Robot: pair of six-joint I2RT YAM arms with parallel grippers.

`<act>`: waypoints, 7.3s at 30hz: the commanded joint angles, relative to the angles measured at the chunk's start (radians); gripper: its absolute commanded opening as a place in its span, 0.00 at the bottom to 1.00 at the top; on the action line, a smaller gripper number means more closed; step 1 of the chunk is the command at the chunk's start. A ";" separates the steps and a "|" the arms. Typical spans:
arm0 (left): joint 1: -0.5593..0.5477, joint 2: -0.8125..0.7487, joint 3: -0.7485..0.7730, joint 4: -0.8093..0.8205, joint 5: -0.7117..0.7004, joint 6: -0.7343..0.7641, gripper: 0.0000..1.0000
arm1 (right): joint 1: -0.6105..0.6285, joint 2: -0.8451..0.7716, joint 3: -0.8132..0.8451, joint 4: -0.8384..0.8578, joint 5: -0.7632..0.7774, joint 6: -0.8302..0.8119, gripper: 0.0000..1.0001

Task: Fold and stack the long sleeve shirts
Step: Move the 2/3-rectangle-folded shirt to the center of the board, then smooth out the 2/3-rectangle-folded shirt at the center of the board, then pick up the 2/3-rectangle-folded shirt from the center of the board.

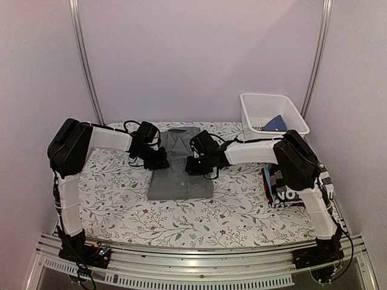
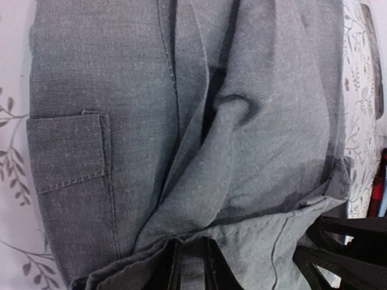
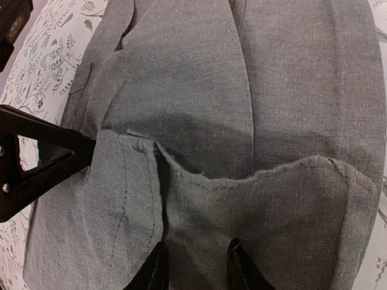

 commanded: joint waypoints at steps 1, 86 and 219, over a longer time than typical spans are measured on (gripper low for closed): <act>-0.084 -0.015 -0.072 -0.003 0.020 -0.029 0.15 | -0.002 -0.107 -0.215 -0.014 0.043 0.094 0.32; 0.107 0.212 0.602 -0.296 0.041 0.237 0.23 | -0.247 0.119 0.328 -0.094 -0.119 -0.006 0.26; -0.267 -0.591 -0.783 -0.127 0.050 -0.097 0.10 | 0.212 -0.615 -0.834 -0.076 0.057 0.288 0.24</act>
